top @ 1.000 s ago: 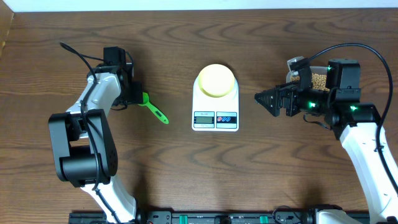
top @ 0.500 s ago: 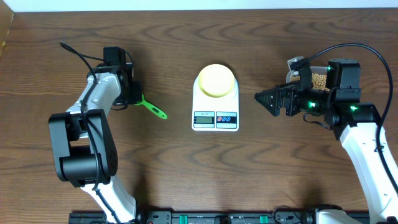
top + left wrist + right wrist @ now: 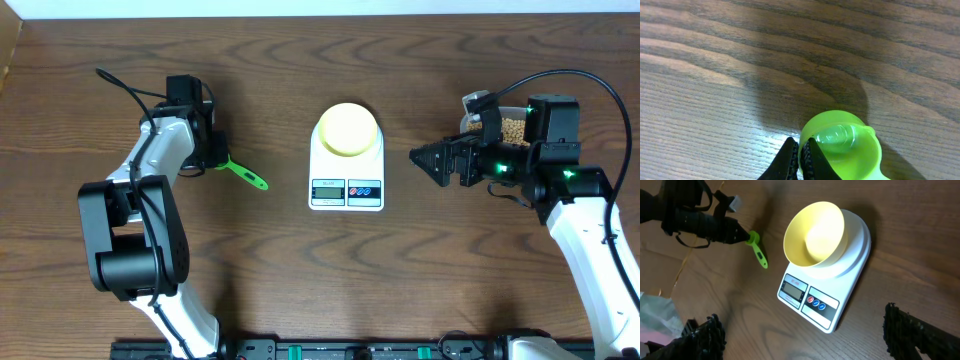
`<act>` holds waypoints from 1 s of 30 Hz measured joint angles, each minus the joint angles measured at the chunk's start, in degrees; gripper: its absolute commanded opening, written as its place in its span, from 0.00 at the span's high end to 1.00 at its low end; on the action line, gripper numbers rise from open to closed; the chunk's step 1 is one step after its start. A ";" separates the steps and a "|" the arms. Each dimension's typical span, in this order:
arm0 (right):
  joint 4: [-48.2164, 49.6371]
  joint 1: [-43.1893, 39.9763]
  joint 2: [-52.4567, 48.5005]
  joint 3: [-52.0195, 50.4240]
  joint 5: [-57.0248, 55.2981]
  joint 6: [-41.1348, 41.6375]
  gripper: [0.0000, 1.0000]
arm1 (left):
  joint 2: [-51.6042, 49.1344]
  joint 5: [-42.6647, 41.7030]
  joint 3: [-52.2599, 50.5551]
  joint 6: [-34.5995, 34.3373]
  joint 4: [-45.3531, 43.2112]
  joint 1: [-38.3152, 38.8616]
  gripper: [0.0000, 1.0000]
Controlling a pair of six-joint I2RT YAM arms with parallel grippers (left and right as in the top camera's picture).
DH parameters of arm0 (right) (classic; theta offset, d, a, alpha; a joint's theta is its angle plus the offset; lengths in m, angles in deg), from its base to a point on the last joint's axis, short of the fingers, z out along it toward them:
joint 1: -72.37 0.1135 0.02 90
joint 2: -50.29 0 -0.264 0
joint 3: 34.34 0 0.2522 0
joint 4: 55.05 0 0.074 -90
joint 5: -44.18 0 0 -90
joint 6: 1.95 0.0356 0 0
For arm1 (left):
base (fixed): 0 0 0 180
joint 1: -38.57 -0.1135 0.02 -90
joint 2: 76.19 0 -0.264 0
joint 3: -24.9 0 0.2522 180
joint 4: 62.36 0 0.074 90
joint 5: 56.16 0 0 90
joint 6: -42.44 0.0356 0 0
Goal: Scoop item into bowl and weigh 50g on scale
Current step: 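Lower the left gripper and grasp the green scoop's cup end, then lift the green scoop with the left gripper toward the right gripper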
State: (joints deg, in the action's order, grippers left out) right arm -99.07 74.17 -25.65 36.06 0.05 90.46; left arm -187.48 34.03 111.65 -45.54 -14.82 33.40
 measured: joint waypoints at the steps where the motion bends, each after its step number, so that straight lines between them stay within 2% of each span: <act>1: 0.00 0.00 0.00 0.00 0.00 0.00 0.01 | 0.00 0.00 0.00 -0.57 0.00 0.00 0.93; 16: 0.07 0.00 0.02 0.00 -0.55 0.00 0.01 | 1.84 -1.84 0.00 -8.96 0.07 0.00 0.93; 24: 2.10 0.00 0.04 0.00 0.35 1.07 0.01 | 12.79 -4.92 0.00 -14.40 0.00 0.00 0.93; 30: 6.43 0.00 0.04 0.00 2.93 6.16 0.01 | 19.80 -13.60 0.00 -24.09 -0.39 0.13 0.93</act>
State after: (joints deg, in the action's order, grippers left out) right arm -92.64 74.17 -25.60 36.06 2.98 96.63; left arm -167.67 20.43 111.65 -69.62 -15.22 33.53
